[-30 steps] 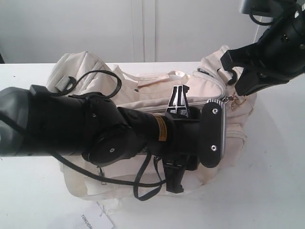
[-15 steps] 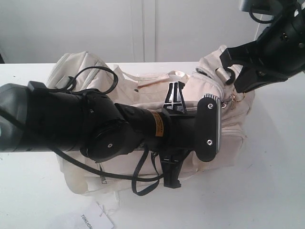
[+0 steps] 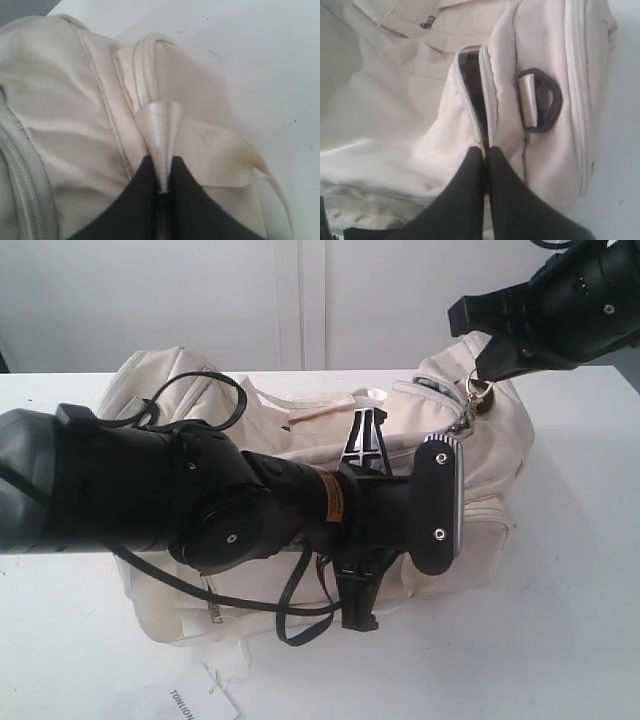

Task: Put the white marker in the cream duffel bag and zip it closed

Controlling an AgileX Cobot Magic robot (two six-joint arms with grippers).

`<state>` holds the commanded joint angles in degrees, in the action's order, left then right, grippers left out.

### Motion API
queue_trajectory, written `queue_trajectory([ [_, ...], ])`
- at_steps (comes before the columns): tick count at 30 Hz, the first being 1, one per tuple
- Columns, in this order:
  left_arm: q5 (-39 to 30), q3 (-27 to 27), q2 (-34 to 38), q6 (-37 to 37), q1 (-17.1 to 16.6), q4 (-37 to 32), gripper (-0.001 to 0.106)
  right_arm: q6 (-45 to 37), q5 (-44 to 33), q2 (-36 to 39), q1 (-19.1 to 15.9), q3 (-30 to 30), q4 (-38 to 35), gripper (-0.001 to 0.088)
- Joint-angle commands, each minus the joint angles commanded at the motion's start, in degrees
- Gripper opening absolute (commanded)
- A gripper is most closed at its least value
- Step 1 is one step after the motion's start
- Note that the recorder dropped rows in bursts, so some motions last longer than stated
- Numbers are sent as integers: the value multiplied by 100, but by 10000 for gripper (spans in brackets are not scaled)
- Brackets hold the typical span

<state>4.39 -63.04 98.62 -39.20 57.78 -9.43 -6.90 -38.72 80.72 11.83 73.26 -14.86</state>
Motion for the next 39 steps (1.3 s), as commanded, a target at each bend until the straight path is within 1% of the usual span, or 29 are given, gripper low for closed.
queue_trajectory([
  [4, 0, 0, 0, 0, 0, 0, 0, 0, 291, 0, 0, 0, 118, 0],
  [6, 0, 0, 0, 0, 0, 0, 0, 0, 565, 0, 0, 0, 288, 0],
  [8, -43, 0, 0, 0, 0, 0, 0, 0, 841, 0, 0, 0, 299, 0],
  [16, -57, 0, 0, 0, 0, 0, 0, 0, 1289, 408, 0, 0, 266, 0],
  [19, -96, 0, 0, 0, 0, 0, 0, 125, 1552, 522, 0, 0, 266, 0],
  [26, -148, 0, 0, 0, 0, 0, 0, 218, 2172, 733, 0, 0, 208, 0],
  [34, -148, 0, 0, 0, 0, 0, 0, 265, 2707, 852, 0, 0, 118, 0],
  [36, -148, 0, 0, 0, 0, 0, 0, 447, 2749, 918, 13, 0, -37, 0],
  [39, -148, 0, 0, 0, 0, 0, 0, 460, 2825, 1041, 13, 0, -272, 0],
])
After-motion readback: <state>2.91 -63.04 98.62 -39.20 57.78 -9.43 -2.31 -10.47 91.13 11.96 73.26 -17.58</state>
